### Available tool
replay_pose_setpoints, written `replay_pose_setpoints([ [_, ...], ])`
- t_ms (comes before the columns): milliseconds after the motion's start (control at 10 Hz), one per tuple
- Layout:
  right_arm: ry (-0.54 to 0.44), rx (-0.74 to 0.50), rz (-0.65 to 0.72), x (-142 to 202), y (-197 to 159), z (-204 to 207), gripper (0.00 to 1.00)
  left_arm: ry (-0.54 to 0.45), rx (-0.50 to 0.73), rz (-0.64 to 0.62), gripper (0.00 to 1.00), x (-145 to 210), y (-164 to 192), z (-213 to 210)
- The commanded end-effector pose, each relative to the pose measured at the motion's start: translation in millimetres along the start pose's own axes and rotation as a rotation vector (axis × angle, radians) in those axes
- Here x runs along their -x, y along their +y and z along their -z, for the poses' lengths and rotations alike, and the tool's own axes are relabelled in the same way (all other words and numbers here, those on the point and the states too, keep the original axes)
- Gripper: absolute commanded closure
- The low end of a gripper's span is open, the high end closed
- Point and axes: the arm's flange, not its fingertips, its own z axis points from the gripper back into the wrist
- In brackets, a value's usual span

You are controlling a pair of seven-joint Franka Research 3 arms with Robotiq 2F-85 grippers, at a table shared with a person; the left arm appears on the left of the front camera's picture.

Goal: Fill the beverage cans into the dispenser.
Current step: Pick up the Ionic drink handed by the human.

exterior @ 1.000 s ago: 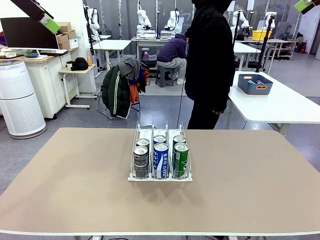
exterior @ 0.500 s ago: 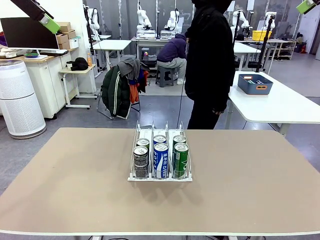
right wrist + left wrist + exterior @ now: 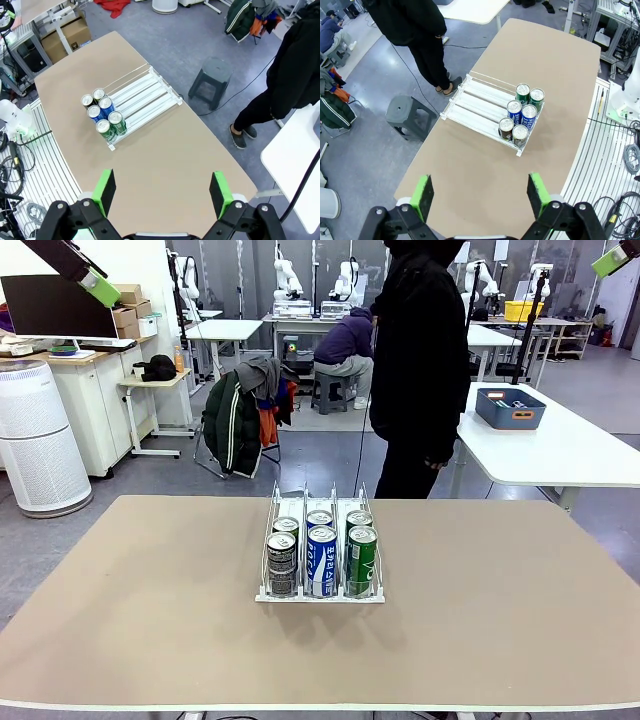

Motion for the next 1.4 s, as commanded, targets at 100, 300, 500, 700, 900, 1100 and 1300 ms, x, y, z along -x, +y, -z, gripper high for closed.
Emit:
replay_pose_setpoints([
  [100,-0.019,0.024,-0.014,5.6,4.9,10.1,0.0,0.002,0.007,-0.009,0.0,0.2,-1.2,0.2],
  [300,-0.047,0.038,-0.001,4.4,7.0,10.3,0.0,0.002,0.007,-0.009,0.0,0.2,-1.2,0.2],
  [500,-0.052,0.03,-0.007,3.9,9.1,12.0,0.0,0.002,0.007,-0.009,0.0,0.2,-1.2,0.2],
  [700,-0.051,0.018,0.002,1.8,6.0,13.4,0.0,0.002,0.007,-0.009,0.0,0.2,-1.2,0.2],
  [900,-0.026,0.025,0.0,-0.2,2.1,5.9,0.0,0.002,0.007,-0.009,0.0,0.2,-1.2,0.2],
  [1100,-0.026,0.025,0.0,-0.2,2.1,5.9,0.0,0.002,0.007,-0.009,0.0,0.2,-1.2,0.2],
  [1300,-0.026,0.025,0.0,-0.2,2.1,5.9,0.0,0.002,0.007,-0.009,0.0,0.2,-1.2,0.2],
])
